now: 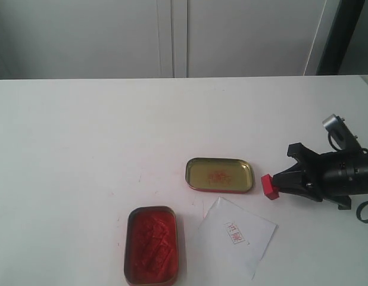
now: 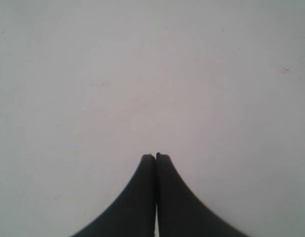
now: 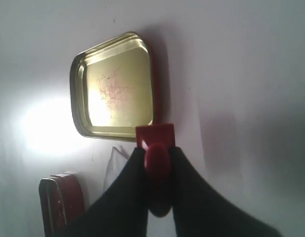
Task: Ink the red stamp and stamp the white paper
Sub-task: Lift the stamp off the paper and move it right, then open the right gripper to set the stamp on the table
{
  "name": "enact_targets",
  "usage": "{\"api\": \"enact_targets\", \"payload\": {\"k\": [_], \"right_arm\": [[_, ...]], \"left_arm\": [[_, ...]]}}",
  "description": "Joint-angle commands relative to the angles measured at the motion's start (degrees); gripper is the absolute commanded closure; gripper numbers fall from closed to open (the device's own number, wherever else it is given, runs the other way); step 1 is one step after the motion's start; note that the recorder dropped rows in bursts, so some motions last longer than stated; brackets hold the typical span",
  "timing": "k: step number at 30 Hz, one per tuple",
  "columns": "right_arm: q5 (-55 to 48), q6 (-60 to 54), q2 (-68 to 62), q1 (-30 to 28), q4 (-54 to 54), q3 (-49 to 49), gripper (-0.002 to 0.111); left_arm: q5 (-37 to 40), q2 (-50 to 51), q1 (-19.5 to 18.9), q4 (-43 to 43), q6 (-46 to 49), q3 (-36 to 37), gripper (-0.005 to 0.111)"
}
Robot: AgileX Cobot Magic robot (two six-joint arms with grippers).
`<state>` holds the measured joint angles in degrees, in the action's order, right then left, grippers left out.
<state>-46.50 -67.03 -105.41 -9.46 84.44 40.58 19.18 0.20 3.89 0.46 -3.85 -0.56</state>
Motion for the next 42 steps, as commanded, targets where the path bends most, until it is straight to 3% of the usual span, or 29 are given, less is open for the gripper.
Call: {"api": "enact_targets", "payload": {"k": [1,7,19,35,42], "right_arm": [[-0.72,-0.3,-0.87,-0.29,0.86,0.02,0.108],[0.54,1.22,-1.43,-0.29,0.98,0.02,0.106],[5.35,5.98,-1.43,-0.29,-0.88,0.02,0.068],[17.41,12.16,2.39,-0.29,-3.46,0.02,0.065],[17.89,11.78,7.05,-0.29,-3.69,0.02,0.065]], "left_arm": [[0.93,-0.2,-0.04,0.01,-0.21,0.56,0.107],[0.93,-0.2,-0.04,0.01,-0.21,0.56,0.107],[0.93,-0.2,-0.04,0.01,-0.21,0.56,0.107],[0.93,-0.2,-0.04,0.01,-0.21,0.56,0.107],[0.93,-0.2,-0.04,0.01,-0.21,0.56,0.107]]}}
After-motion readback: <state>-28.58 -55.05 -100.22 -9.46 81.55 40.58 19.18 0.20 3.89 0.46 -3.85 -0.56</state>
